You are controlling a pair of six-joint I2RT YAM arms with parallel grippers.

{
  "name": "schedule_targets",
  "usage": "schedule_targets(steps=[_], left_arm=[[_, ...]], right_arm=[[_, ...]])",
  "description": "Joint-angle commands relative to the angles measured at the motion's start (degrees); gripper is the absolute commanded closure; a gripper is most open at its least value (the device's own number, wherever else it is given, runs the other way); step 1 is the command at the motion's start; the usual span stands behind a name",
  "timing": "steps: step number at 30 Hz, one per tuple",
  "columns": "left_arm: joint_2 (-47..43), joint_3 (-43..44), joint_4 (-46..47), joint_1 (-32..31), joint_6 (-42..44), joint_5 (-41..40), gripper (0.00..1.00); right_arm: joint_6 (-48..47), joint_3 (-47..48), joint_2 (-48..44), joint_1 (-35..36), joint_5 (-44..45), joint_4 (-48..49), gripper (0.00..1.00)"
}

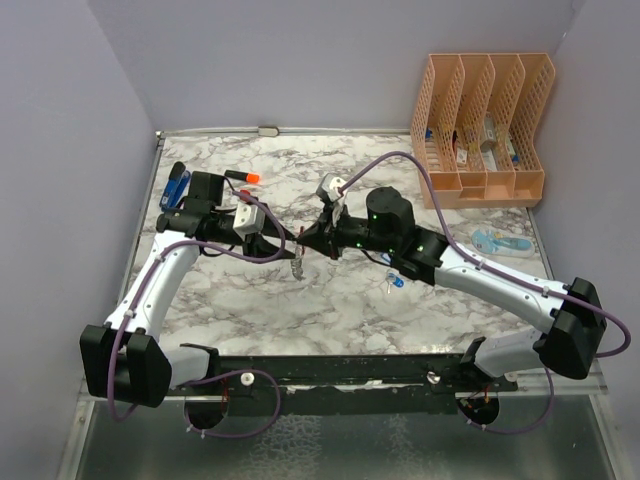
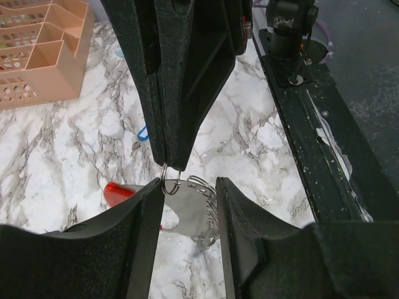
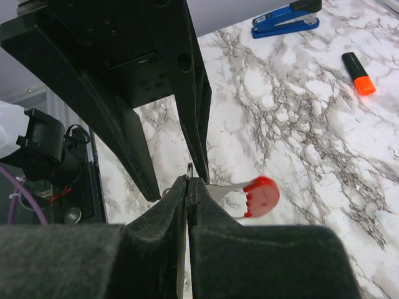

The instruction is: Put the keys on the keyring

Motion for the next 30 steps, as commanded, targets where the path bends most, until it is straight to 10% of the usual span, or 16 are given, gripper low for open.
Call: schedule_targets(steps=[1,30], left_arm=[[0.5,1.1,-0.6,-0.5,1.5,2.6,0.6],[-0.2,0.7,-0.1,-0.8,1.3,1.2,1.0]], right_arm=[[0.4,1.1,-1.1,1.1,-1.9,1.6,0.99],[1.3,0.1,-2.5,1.8,-1.0,3.0,0.99]])
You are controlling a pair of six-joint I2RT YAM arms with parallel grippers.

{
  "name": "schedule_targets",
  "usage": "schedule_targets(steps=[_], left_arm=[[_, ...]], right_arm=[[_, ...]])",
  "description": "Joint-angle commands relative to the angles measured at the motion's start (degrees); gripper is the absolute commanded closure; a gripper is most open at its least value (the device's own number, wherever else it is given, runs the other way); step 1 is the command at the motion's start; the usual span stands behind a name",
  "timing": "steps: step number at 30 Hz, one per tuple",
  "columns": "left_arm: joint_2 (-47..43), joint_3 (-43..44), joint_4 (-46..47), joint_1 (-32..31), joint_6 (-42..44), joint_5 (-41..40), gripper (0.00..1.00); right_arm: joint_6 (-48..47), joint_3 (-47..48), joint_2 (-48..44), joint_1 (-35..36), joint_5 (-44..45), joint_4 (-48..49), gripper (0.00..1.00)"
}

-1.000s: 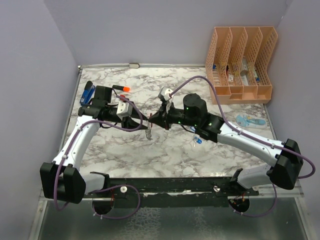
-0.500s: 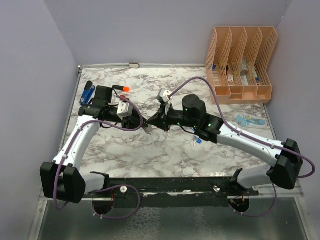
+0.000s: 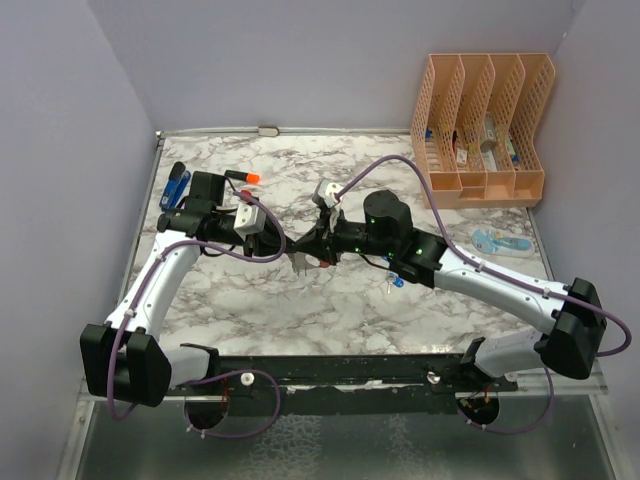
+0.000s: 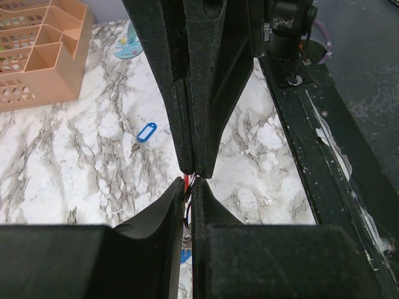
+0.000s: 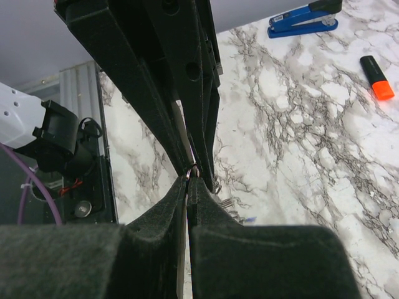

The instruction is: Put the keys on the keyring

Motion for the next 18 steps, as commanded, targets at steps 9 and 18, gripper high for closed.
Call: schedule_targets(steps=[9,18], left_arm=[[-1.1,0.3,2.7,-0.4,0.1,-5.6,1.0],[0.0,7.0,-14.6,-0.4,21.7,-6.3,1.0]], right_arm=[[1.2,-1.4,-5.2,0.3,6.2,1.8,0.66],[4.3,-7.0,-12.1,0.3,30.0,-2.1,0.52]])
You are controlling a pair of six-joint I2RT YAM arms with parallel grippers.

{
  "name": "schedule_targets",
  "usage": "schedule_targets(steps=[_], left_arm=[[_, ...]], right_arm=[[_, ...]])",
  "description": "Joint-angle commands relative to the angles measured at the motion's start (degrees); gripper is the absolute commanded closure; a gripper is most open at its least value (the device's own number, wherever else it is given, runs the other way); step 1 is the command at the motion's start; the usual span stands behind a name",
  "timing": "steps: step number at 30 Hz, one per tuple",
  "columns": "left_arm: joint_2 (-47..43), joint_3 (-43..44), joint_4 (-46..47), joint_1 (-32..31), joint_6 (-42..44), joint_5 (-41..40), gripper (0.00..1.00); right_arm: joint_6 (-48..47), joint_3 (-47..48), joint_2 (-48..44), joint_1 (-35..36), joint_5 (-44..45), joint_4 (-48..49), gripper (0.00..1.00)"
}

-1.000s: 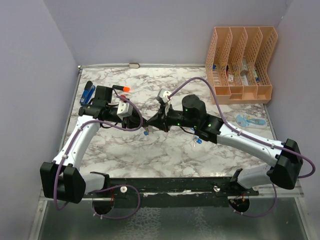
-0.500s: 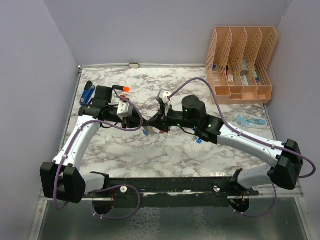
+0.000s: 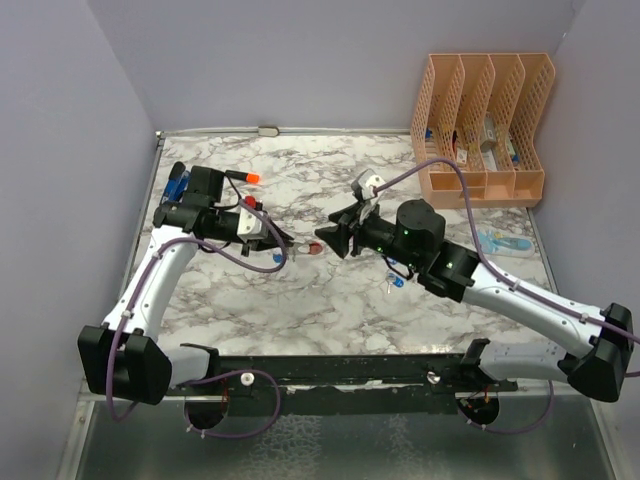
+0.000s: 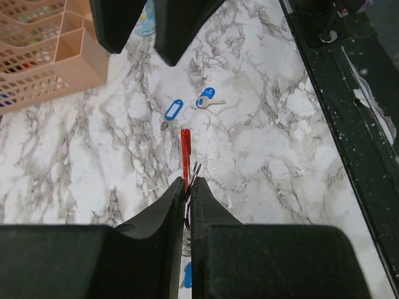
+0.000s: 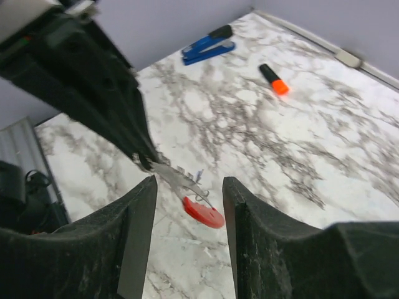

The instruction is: Put the keys on the keyring

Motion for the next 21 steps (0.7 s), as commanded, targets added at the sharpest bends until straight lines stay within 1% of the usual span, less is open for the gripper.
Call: schedule_targets(steps=[1,4,6,10,13,17,21], left_arm=[[-0.8,3.6,-9.8,-0.4,13.4,1.8,1.0],[-1.0,2.5,-14.9,-0.3,20.4,6.5,1.0],[-0.2,1.8,-17.5,-0.3,23.9,8.0,1.0],[0.6,-0.1,-17.6,-0.3,24.4,10.4,1.0],[0.7,-1.3,-17.3,-0.3,25.1,11.7,1.0],[1.3,-1.1,-18.1,-0.3,25.1,11.9,1.0],[1.7,-2.0,-18.8,-0.3,25.4,11.8,1.0]], right_arm=[[3.2,-3.5,-2.6,0.3,15.4,-3.0,0.53],[6.0,-7.7,-4.8,0.2,18.4,-4.3,0.53],[8.5,-9.0,-5.6,-0.3,21.0,-7.7,0.54],[14.9,-7.8,-4.3,-3.7,24.0,-21.7,0.56],[18.5,-7.3,-2.1,-7.0,23.1,-28.3,0.56],[20.7,-7.1,2.8,-11.3,23.2,-33.3,0.57],[19.0,-5.4,9.1,-14.7,20.5,-33.8,0.58]])
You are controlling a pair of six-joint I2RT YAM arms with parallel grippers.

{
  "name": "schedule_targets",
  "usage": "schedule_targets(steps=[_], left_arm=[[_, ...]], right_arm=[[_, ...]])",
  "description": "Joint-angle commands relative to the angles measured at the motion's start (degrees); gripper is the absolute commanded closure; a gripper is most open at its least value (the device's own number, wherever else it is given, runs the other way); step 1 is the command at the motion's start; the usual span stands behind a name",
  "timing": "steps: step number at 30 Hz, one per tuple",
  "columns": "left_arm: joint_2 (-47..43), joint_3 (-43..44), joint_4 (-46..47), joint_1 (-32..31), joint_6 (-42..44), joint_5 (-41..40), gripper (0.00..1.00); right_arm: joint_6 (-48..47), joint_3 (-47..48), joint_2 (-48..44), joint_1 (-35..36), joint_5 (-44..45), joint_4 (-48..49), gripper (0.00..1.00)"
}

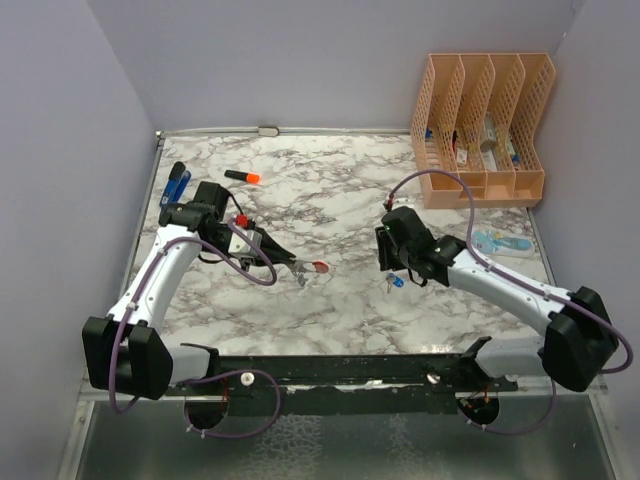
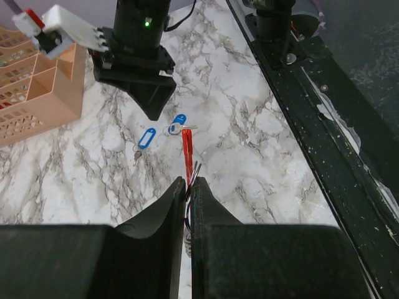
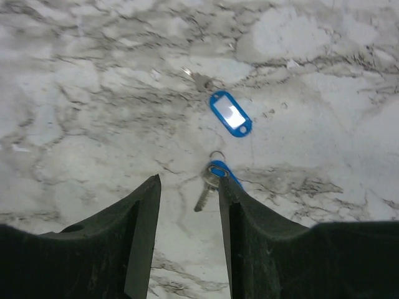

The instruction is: Put the keys on the keyring

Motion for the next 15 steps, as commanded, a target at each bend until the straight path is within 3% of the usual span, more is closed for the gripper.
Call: schedule_targets(steps=[1,6,15], left_arm=[[0.4,-0.8,-1.7,-0.2,2.3,4.4,1.0],[1.2,-1.1,-3.2,0.1,3.7,4.8,1.0],[3.5,-1.0,-8.6,0.7,10.5,5.8,1.0]], right_arm=[[0.5,3.4,6.3,-2.9,-0.7,-5.3,0.59],[0.6,4.1,11.3,-4.0,-0.5,-8.5,0.6],[-0.6,-1.2,14.4,-6.7,-3.0,-0.1,0.69]])
